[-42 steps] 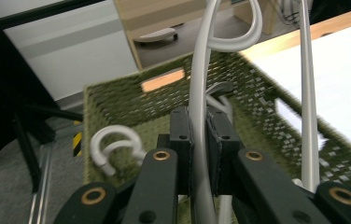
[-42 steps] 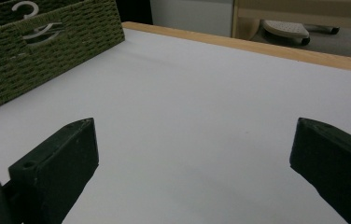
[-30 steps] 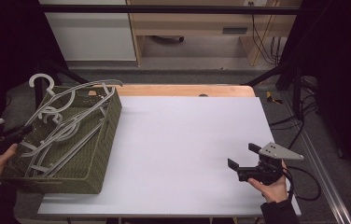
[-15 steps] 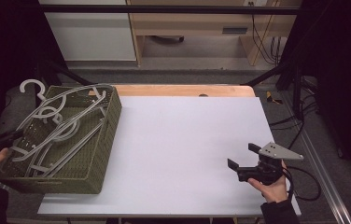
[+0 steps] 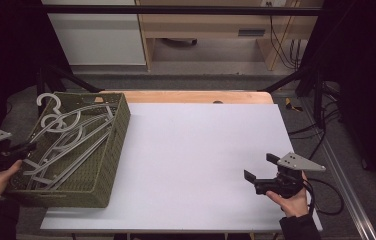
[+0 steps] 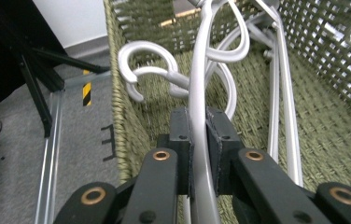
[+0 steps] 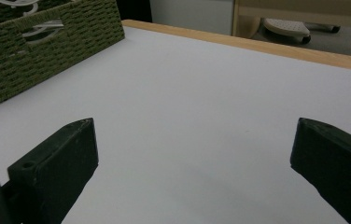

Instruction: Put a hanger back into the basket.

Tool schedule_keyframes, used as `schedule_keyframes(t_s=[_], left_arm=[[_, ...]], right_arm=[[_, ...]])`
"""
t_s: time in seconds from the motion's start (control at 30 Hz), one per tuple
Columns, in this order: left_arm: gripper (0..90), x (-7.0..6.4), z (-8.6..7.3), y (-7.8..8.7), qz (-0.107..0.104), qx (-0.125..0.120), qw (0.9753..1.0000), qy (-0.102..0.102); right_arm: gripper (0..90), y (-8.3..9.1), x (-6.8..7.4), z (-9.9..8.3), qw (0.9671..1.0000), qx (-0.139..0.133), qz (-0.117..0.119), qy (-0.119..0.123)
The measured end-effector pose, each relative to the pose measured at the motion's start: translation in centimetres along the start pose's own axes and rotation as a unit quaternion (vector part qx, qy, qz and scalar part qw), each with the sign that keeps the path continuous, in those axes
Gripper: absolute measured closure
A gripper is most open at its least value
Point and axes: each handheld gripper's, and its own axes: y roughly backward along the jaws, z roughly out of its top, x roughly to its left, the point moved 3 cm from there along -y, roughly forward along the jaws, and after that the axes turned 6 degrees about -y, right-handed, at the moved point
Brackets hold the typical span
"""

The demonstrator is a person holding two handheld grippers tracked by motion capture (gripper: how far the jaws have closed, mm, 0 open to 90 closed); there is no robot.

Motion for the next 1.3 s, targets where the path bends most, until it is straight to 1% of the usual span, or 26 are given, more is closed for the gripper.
schedule_keyframes(t_s=[0.03, 0.1, 0.13, 0.17, 0.23, 0.3, 0.37, 0.43, 0.5, 0.53, 0.6, 0.63, 0.67, 0.73, 0.77, 0.8, 0.83, 0.87, 0.93, 0.97, 1.03, 1.07, 1.1, 1.17, 1.23, 1.3], left_arm=[[81.9, 0.0, 0.0, 0.0, 0.002, 0.003, 1.0000, -0.001], [81.8, 0.0, 0.0, 0.0, -0.005, 0.009, 0.9999, 0.011], [81.7, -0.1, 0.0, -0.1, -0.006, 0.022, 0.9996, 0.016], [81.6, -0.1, 0.0, -0.2, -0.001, 0.026, 0.9996, 0.012], [81.5, -0.4, 0.0, -0.5, 0.009, 0.049, 0.9988, 0.004], [81.2, -0.8, -0.1, -0.9, 0.019, 0.078, 0.9967, -0.012], [80.9, -0.8, -0.3, -1.2, 0.019, 0.094, 0.9953, -0.010], [80.1, -0.8, -0.6, -1.6, 0.007, 0.115, 0.9933, -0.006], [79.0, -0.9, -0.9, -1.9, -0.002, 0.137, 0.9905, -0.011], [78.3, -1.0, -1.0, -2.0, -0.001, 0.147, 0.9889, -0.021], [77.8, -1.1, -1.0, -2.0, 0.001, 0.148, 0.9888, -0.023], [76.6, -1.1, -1.0, -2.0, -0.004, 0.147, 0.9889, -0.021], [73.7, -1.1, -1.0, -2.1, -0.013, 0.153, 0.9880, -0.019], [68.4, -1.2, -1.1, -2.0, -0.019, 0.156, 0.9873, -0.024], [65.5, -1.3, -1.1, -1.9, -0.021, 0.157, 0.9871, -0.022], [63.8, -1.4, -1.0, -1.8, -0.020, 0.150, 0.9883, -0.018], [61.9, -1.4, -1.0, -1.7, -0.020, 0.151, 0.9882, -0.018], [60.6, -1.5, -1.0, -1.7, -0.019, 0.147, 0.9888, -0.016], [56.5, -1.7, -1.0, -1.6, -0.022, 0.146, 0.9889, -0.015], [54.4, -1.7, -1.1, -1.5, -0.021, 0.148, 0.9887, -0.014], [53.5, -1.7, -1.2, -1.5, -0.015, 0.152, 0.9883, -0.011], [51.2, -1.6, -1.2, -1.4, -0.007, 0.147, 0.9891, -0.012], [49.5, -1.5, -1.1, -1.2, -0.001, 0.137, 0.9905, -0.008], [47.8, -1.2, -0.9, -0.7, 0.000, 0.111, 0.9937, 0.011], [44.7, -1.2, -0.7, -0.2, -0.005, 0.094, 0.9954, 0.020], [43.2, -1.4, -0.3, 0.2, -0.020, 0.064, 0.9973, 0.029]], right_arm=[[1.3, 0.0, 0.0, 0.0, 1.0000, -0.001, 0.001, 0.000], [1.3, 0.0, 0.0, 0.0, 1.0000, -0.001, 0.001, -0.001], [1.3, 0.0, 0.0, 0.0, 1.0000, 0.000, 0.001, 0.001], [1.3, 0.0, 0.1, 0.0, 1.0000, 0.001, 0.001, 0.000], [1.2, -0.1, 0.1, 0.0, 1.0000, 0.002, 0.001, 0.001], [1.2, -0.1, 0.1, 0.0, 1.0000, 0.001, 0.002, 0.001], [1.2, -0.1, 0.1, 0.0, 1.0000, 0.002, 0.003, 0.000], [1.2, -0.1, 0.1, 0.0, 1.0000, 0.002, 0.002, 0.001], [1.2, -0.2, 0.1, -0.1, 1.0000, 0.003, 0.002, 0.000], [1.2, -0.2, 0.1, -0.1, 1.0000, 0.003, 0.003, -0.001], [1.2, -0.2, 0.1, -0.1, 1.0000, 0.003, 0.003, -0.001], [1.2, -0.2, 0.1, -0.1, 1.0000, 0.003, 0.004, -0.001], [1.2, -0.2, 0.0, -0.1, 1.0000, 0.004, 0.003, 0.001], [1.1, -0.2, 0.0, -0.1, 1.0000, 0.005, 0.002, 0.001], [1.1, -0.2, 0.0, -0.2, 1.0000, 0.005, 0.002, 0.000], [1.1, -0.2, 0.0, -0.2, 1.0000, 0.006, 0.002, 0.000], [1.1, -0.2, 0.0, -0.2, 1.0000, 0.006, 0.002, 0.000], [1.1, -0.2, 0.0, -0.2, 1.0000, 0.005, 0.002, 0.000], [1.1, -0.2, 0.0, -0.2, 1.0000, 0.006, 0.002, 0.000], [1.1, -0.2, -0.1, -0.2, 1.0000, 0.006, 0.002, 0.000], [1.1, -0.3, -0.1, -0.2, 1.0000, 0.006, 0.002, 0.000], [1.1, -0.3, 0.0, -0.2, 1.0000, 0.006, 0.003, -0.002], [1.1, -0.3, 0.0, -0.2, 1.0000, 0.006, 0.003, -0.001], [1.1, -0.3, 0.0, -0.2, 1.0000, 0.006, 0.003, -0.001], [1.1, -0.3, 0.0, -0.2, 1.0000, 0.006, 0.002, 0.000], [1.1, -0.2, 0.0, -0.2, 1.0000, 0.005, 0.002, 0.000]])
